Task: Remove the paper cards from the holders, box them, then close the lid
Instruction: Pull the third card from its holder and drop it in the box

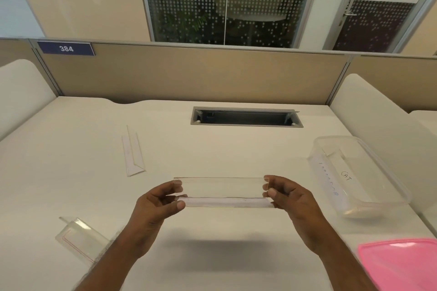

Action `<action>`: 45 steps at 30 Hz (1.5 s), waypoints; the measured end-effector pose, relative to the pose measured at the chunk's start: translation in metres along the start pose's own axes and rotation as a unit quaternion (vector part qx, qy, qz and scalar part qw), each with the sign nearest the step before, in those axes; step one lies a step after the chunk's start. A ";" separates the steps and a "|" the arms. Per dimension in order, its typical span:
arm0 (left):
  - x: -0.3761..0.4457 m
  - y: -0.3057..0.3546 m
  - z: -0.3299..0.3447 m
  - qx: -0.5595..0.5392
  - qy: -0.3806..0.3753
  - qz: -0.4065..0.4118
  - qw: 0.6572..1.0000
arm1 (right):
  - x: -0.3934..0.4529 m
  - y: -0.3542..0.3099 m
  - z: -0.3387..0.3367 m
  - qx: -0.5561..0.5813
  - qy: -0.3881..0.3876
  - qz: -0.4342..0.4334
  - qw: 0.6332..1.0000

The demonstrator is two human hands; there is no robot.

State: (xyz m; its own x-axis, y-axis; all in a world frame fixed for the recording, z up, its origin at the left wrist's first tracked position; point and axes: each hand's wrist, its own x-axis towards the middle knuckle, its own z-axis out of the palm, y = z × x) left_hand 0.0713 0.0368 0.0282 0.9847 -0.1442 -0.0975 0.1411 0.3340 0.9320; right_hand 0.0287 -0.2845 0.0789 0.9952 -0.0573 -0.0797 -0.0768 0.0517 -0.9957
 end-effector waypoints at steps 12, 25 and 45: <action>0.002 -0.016 0.038 -0.177 0.007 -0.023 0.984 | 0.018 0.007 0.058 0.182 -0.043 -0.008 0.982; -0.010 -0.038 0.064 -0.015 0.004 -0.009 1.000 | 0.017 0.018 0.077 0.168 0.043 0.013 0.985; 0.026 0.053 0.072 0.570 -0.082 0.276 0.770 | 0.031 -0.017 0.018 -0.537 0.025 -0.178 0.824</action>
State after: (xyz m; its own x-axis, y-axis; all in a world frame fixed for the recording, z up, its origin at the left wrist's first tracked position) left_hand 0.0969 -0.0164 0.0998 0.8238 -0.4195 0.3814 -0.5665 -0.6349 0.5253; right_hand 0.0615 -0.2688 0.0942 0.9646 0.0800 0.2514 0.1837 -0.8877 -0.4222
